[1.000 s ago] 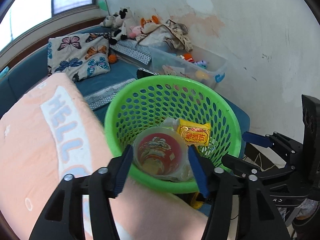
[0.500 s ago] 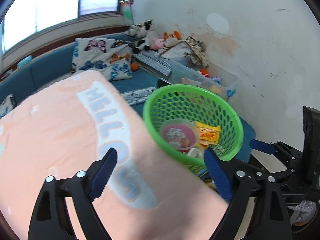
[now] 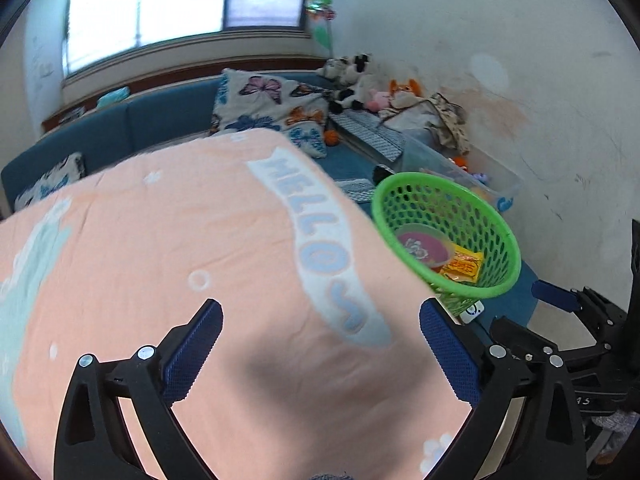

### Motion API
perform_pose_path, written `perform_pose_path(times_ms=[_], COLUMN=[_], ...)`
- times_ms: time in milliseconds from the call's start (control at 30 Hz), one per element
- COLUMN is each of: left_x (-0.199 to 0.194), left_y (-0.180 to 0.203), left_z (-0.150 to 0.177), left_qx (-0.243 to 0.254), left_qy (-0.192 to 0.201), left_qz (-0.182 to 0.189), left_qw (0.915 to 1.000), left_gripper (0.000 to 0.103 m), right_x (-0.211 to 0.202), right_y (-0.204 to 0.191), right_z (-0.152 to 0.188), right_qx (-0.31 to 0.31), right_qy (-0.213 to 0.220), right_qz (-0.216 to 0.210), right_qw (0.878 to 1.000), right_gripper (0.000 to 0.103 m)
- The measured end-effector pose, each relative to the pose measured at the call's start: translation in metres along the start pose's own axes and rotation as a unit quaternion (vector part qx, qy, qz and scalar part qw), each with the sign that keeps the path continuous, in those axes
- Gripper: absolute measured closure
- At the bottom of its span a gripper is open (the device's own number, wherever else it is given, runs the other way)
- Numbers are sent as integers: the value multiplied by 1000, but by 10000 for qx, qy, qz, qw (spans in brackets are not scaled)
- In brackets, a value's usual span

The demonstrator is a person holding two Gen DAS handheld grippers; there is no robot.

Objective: Collect trash

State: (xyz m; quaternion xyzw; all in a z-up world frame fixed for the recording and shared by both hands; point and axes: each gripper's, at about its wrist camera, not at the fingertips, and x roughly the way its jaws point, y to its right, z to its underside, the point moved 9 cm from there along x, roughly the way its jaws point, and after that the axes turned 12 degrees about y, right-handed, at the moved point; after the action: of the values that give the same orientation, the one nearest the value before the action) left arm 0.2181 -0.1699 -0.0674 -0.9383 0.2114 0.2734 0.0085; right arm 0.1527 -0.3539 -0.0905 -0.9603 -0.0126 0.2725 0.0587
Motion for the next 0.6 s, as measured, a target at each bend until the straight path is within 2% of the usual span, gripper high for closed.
perform_pose_path(times_ms=[233, 467, 600], left_x=[-27, -52, -61], left_y=[-26, -31, -34], left_z=[9, 7, 9], left_qx=[-217, -88, -185], left_qy=[132, 353, 397], left_qz=[-363, -565, -569], left_qw=[9990, 9977, 9974], left_gripper=[7, 7, 7], right_x=[-5, -12, -17], right_y=[-24, -36, -44], right_z=[8, 9, 9], right_qx=[-98, -42, -83], right_qy=[-60, -46, -22], right_qz=[-112, -234, -257], right_qw=[9999, 9997, 9996], right_gripper=[8, 6, 5])
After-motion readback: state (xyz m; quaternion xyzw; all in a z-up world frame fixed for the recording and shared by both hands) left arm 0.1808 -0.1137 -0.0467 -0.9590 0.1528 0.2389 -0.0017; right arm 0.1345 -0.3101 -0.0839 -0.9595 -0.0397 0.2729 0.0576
